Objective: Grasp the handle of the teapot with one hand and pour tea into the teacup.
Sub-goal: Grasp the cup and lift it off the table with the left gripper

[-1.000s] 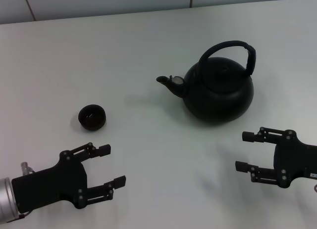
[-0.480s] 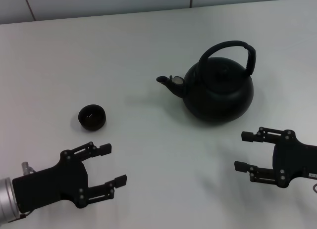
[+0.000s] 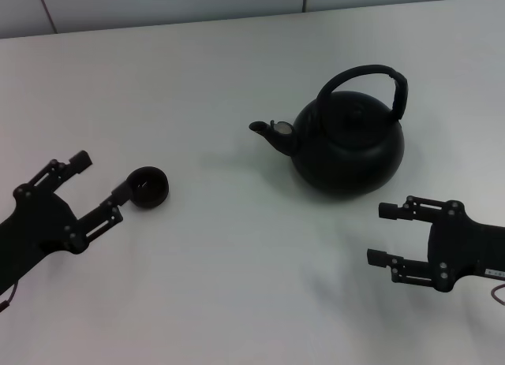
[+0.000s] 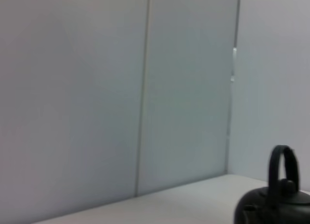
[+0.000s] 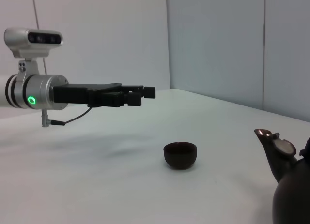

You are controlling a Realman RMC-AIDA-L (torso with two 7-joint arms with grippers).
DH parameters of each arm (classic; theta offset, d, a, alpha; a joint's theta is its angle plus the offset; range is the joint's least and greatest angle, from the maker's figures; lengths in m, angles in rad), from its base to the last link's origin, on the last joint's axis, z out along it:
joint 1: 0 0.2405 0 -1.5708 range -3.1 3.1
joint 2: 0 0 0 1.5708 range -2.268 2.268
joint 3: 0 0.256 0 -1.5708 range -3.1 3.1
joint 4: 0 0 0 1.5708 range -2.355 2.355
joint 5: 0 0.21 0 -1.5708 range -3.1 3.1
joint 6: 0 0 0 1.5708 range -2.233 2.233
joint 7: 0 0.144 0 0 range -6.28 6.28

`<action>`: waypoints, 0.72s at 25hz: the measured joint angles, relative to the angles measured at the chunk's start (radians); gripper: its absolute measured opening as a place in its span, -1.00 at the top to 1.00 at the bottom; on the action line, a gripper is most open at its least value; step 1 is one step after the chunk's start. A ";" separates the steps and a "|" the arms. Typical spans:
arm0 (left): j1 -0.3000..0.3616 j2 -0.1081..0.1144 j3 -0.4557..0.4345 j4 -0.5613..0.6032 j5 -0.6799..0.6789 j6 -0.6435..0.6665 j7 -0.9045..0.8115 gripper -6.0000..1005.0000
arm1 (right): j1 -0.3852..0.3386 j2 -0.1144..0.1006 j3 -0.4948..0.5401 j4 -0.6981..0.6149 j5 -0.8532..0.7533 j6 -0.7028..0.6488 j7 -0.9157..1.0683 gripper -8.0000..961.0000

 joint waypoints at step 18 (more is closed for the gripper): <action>-0.023 -0.004 -0.015 -0.134 0.007 -0.187 0.233 -0.59 | 0.017 0.001 0.000 0.001 -0.004 0.021 0.004 -0.45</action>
